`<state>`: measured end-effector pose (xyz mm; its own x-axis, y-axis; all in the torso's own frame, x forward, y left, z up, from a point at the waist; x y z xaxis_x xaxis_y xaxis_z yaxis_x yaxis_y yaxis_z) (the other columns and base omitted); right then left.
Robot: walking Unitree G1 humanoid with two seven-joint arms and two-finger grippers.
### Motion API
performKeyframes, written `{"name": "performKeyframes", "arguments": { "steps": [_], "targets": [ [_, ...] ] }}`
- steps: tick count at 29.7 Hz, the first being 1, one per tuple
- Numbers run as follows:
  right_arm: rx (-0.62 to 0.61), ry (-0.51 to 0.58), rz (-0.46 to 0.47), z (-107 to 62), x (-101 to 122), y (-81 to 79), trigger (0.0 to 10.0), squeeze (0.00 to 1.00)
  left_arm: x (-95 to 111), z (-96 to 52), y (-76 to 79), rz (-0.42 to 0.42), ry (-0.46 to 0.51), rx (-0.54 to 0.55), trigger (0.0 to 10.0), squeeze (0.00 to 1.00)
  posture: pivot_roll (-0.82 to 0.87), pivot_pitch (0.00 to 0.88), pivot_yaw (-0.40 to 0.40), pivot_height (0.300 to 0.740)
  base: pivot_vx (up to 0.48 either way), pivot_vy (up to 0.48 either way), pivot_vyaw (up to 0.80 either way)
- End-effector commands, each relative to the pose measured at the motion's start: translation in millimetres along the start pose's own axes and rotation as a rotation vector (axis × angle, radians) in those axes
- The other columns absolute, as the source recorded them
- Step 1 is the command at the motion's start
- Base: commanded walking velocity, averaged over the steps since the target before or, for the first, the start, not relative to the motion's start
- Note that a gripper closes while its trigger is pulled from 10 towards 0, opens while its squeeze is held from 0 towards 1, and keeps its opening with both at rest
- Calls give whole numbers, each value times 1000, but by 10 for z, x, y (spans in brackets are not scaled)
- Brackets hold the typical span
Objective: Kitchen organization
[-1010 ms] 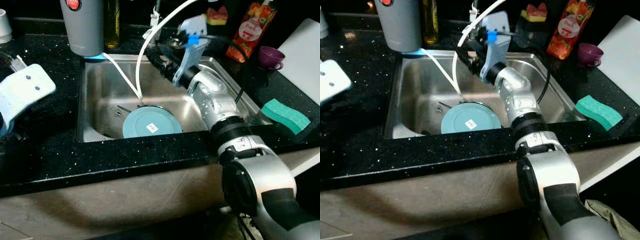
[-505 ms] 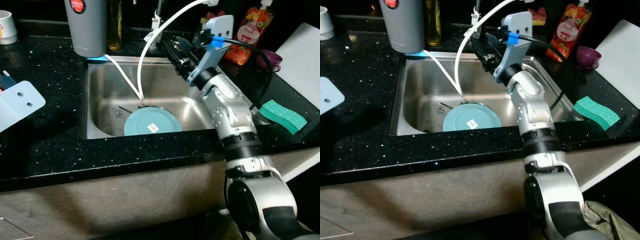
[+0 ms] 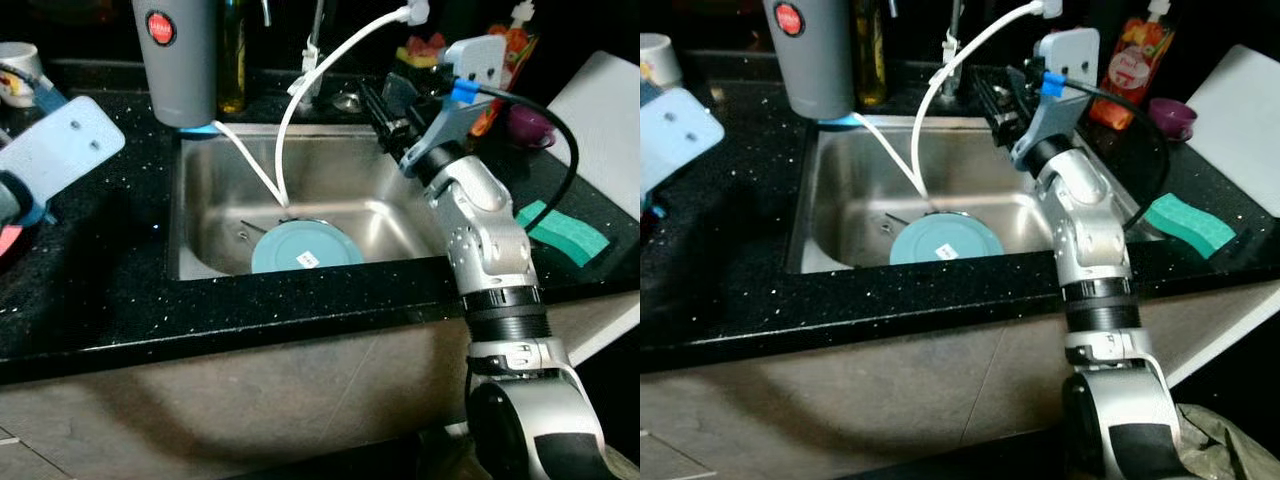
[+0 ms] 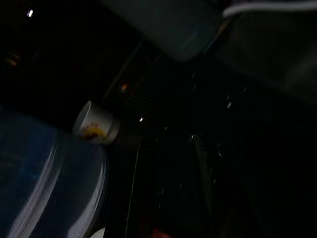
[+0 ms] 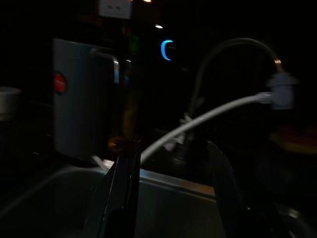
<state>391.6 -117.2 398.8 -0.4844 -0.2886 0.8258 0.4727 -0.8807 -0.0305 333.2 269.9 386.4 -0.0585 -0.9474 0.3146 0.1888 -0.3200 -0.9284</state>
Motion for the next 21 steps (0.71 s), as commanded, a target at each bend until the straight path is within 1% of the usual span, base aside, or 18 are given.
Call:
{"name": "performKeyframes", "arguments": {
  "steps": [1,2,3,4,5,8,9,11,12,13,14,15,16,18,21],
  "targets": [
    [-35,0,-28,-50,6,72,10000,0,83,68,53,-87,44,2,10000,0,281,124,-69,740,0,0,0],
    [-35,0,-28,-50,6,72,10000,0,83,68,53,-87,44,2,10000,0,281,124,-69,740,0,0,0],
    [-46,-3,-30,-63,-7,90,10000,0,122,93,58,-118,62,10,10000,0,281,124,-69,740,0,0,0],
    [-61,-8,-33,-85,-32,119,10000,0,173,133,76,-175,83,19,10000,0,281,124,-69,740,0,0,0],
    [-75,-13,-35,-105,-53,138,10000,0,214,171,97,-214,100,21,10000,0,271,118,-62,740,0,0,0],
    [-116,-20,-44,-180,-89,193,10000,0,341,256,206,-278,151,-5,10000,0,267,113,-47,740,0,0,0],
    [-116,-20,-44,-180,-89,193,10000,0,341,256,206,-278,151,-5,10000,0,267,113,-47,740,0,0,0],
    [-141,-19,-48,-233,-89,231,10000,0,414,296,248,-294,181,-17,10000,0,265,110,-37,740,0,0,0],
    [-162,-15,-52,-275,-83,270,10000,0,463,326,245,-314,199,-19,10000,0,260,104,-21,740,0,0,0],
    [-176,-13,-54,-304,-79,295,10000,0,494,344,241,-328,210,-20,10000,0,260,104,-21,740,0,0,0],
    [-176,-13,-54,-304,-79,295,10000,0,494,344,241,-328,210,-20,10000,0,260,104,-21,740,0,0,0],
    [-193,-11,-59,-340,-71,329,10000,0,533,370,226,-336,222,-17,10000,0,256,101,-15,740,0,0,0],
    [-207,-9,-65,-375,-66,353,10000,0,561,399,212,-337,233,-13,10000,0,243,93,3,740,0,0,0],
    [-226,-6,-78,-425,-54,386,10000,0,602,443,203,-335,246,-9,10000,0,236,89,12,740,0,0,0],
    [-241,-4,-96,-475,-31,410,10000,0,662,493,246,-324,266,-15,10000,0,223,84,24,740,0,0,0]
  ]
}}
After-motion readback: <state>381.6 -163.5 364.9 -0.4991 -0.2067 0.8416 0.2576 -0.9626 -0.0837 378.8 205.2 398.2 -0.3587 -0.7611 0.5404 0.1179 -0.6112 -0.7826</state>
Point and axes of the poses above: a point about 5 cm out from each wrist's last joint towards the gripper, its own z axis pointing out of the wrist towards the gripper, its own x axis along the axis of the wrist's last joint, y = z × x, the point moved 3 cm from there along z, pointing out of the wrist towards the gripper, and after that the axes turned 15 degrees about z, right-handed, at the moved point
